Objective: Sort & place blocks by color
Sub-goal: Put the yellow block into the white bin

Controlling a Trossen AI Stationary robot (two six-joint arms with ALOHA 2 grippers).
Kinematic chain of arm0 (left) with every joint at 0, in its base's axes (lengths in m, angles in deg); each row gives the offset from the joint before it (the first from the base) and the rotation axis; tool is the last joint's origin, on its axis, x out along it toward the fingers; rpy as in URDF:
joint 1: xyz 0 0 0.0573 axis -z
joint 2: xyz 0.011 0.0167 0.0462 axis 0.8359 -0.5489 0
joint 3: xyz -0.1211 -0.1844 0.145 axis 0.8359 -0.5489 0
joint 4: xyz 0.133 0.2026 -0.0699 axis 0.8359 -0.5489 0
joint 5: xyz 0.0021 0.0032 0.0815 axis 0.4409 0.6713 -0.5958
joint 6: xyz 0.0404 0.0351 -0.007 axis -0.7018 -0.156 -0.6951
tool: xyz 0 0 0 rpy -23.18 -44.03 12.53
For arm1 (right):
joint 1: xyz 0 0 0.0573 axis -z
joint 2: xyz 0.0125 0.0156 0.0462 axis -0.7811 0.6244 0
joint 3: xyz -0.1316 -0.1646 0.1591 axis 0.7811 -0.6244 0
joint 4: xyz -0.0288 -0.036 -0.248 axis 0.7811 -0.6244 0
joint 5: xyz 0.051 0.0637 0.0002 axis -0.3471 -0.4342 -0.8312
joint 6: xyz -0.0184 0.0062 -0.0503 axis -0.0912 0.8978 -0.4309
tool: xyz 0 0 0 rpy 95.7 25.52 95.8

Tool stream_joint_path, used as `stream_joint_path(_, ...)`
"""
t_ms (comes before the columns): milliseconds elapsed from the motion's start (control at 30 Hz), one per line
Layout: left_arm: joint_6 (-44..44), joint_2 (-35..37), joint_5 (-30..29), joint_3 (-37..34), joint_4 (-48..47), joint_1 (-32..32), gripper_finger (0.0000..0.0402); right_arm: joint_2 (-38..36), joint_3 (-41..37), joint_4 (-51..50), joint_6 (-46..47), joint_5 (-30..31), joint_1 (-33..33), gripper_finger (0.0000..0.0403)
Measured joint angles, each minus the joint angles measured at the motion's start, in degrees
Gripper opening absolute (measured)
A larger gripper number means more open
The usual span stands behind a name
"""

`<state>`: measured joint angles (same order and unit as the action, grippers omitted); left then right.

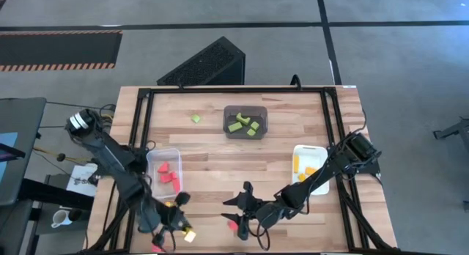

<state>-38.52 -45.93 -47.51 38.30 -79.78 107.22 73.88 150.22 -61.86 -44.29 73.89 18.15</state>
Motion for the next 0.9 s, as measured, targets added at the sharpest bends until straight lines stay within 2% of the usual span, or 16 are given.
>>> stream_joint_path(333,-15.86,11.39,-1.49,-16.83,39.44,-8.98,0.0006,0.00,0.00,-0.04,-0.79,0.34,1.99,0.0206)
stream_joint_path(433,-19.18,12.92,-0.71,-19.49,47.27,-10.78,0.0006,0.00,0.00,-0.03,-2.04,0.31,2.68,0.0206)
stream_joint_path(533,-20.32,13.51,-0.42,-20.85,50.53,-12.22,0.0007,0.00,0.00,-0.13,-2.19,-0.07,3.38,0.0206)
stream_joint_path(733,-20.17,13.58,-0.07,-20.90,50.47,-14.01,0.0007,0.00,0.00,-0.67,-2.48,-0.33,4.19,0.0216)
stream_joint_path(900,-19.42,13.58,-0.09,-20.90,50.32,-14.04,0.0007,0.00,0.00,0.39,-6.33,-0.29,4.20,0.0230)
